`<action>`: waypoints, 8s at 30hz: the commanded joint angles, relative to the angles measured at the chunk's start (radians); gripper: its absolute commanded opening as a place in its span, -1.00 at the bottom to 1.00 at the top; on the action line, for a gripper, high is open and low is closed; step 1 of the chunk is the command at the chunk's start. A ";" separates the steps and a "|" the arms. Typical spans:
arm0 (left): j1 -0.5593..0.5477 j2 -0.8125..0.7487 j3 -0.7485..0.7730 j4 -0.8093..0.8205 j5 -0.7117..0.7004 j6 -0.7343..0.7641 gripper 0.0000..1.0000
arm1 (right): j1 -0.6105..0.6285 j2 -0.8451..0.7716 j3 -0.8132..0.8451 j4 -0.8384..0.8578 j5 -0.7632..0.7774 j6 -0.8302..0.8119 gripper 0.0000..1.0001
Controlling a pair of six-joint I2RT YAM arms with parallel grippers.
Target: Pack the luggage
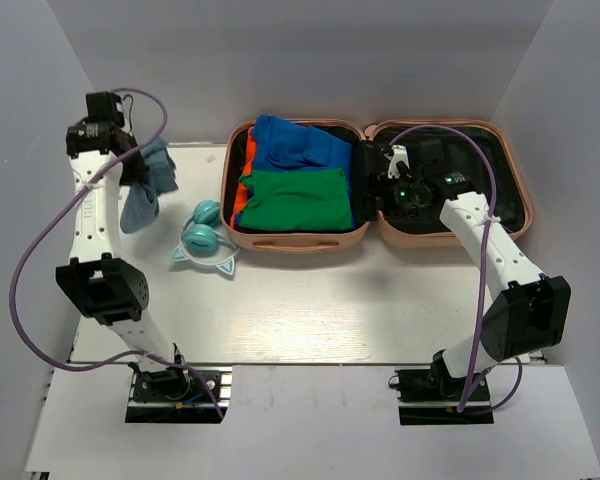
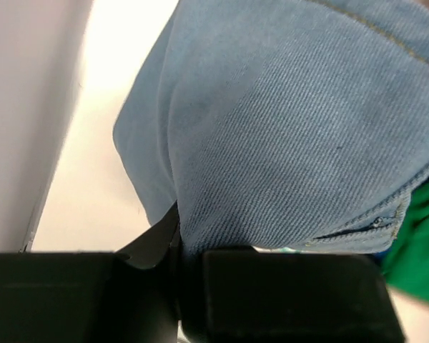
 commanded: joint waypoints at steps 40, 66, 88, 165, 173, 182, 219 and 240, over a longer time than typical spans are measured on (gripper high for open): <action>-0.677 0.442 0.259 0.729 -0.370 -0.462 -0.79 | -0.024 -0.101 -0.091 0.048 0.092 0.123 0.81; -0.484 0.158 0.007 0.461 -0.267 -0.232 1.00 | 0.040 0.641 0.698 0.298 -0.245 0.415 0.74; -0.456 0.432 0.114 0.570 0.075 -0.143 1.00 | 0.016 0.959 0.876 0.836 -0.017 0.698 0.60; -0.369 -0.135 -0.674 0.562 0.042 -0.090 1.00 | 0.013 1.002 0.978 0.886 -0.103 0.183 0.00; -0.364 -0.284 -0.856 0.600 -0.011 -0.121 1.00 | 0.063 0.928 0.998 0.769 0.061 0.053 0.07; -0.361 -0.279 -0.901 0.596 0.042 -0.094 1.00 | 0.173 1.056 0.993 0.867 -0.010 0.083 0.07; -0.582 -0.506 -1.327 0.740 -0.145 -0.156 0.76 | 0.134 0.543 0.663 0.501 0.073 0.122 0.41; -0.201 -0.347 -1.010 0.301 -0.092 -0.606 0.91 | 0.080 0.379 0.364 0.502 -0.066 0.146 0.54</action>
